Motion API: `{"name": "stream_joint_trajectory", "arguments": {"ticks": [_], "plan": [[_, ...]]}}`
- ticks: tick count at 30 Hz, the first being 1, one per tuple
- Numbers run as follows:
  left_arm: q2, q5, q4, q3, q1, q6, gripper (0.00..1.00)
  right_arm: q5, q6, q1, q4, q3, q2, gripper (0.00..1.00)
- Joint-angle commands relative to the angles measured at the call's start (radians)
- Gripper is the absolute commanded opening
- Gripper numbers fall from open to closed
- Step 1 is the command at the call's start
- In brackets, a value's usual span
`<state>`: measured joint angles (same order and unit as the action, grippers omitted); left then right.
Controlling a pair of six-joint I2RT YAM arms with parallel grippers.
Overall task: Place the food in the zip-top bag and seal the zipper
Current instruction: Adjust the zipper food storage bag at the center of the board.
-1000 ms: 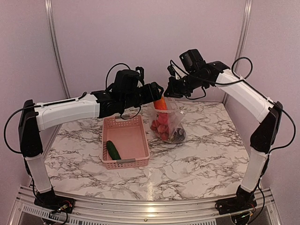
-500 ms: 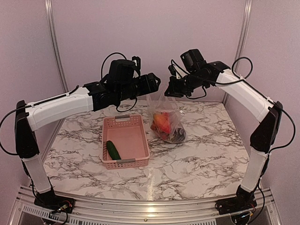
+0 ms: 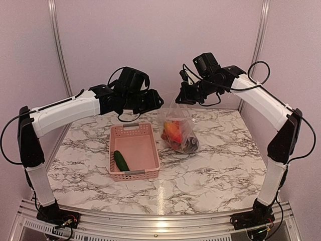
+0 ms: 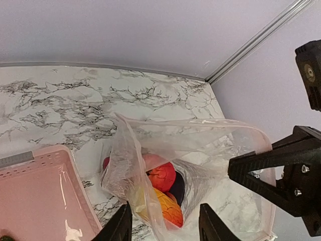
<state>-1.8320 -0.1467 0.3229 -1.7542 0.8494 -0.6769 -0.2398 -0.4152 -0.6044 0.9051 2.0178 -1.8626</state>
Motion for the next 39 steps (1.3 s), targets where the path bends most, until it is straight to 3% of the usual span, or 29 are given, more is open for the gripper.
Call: {"name": "stream_joint_trajectory", "arguments": {"ticks": [1, 7, 14, 20, 27, 34, 37, 39], "plan": [[-0.063, 0.117, 0.018, -0.030, -0.034, -0.048, 0.46, -0.021, 0.007, 0.003, -0.034, 0.017, -0.012, 0.00], [-0.132, 0.207, -0.040, -0.063, -0.048, -0.090, 0.35, -0.023, 0.013, 0.002, -0.027, -0.001, -0.007, 0.00], [-0.151, 0.257, -0.082, -0.118, -0.049, -0.090, 0.00, 0.004, 0.021, 0.004, -0.008, 0.012, -0.001, 0.00], [-0.157, 0.315, -0.199, -0.247, -0.034, -0.052, 0.00, 0.059, 0.016, 0.084, 0.031, 0.073, 0.020, 0.00], [-0.230, 0.238, -0.033, -0.324, -0.041, -0.096, 0.00, 0.060, 0.029, 0.126, 0.037, 0.082, 0.041, 0.00], [-0.264, 0.302, -0.057, -0.318, -0.041, -0.096, 0.00, 0.092, 0.036, 0.126, 0.028, 0.077, 0.061, 0.00], [-0.259, 0.319, -0.093, -0.315, -0.042, -0.079, 0.05, 0.089, 0.032, 0.127, 0.025, 0.069, 0.067, 0.00], [-0.259, 0.318, -0.084, -0.313, -0.042, -0.071, 0.15, 0.081, 0.029, 0.126, 0.008, 0.036, 0.077, 0.00]]}}
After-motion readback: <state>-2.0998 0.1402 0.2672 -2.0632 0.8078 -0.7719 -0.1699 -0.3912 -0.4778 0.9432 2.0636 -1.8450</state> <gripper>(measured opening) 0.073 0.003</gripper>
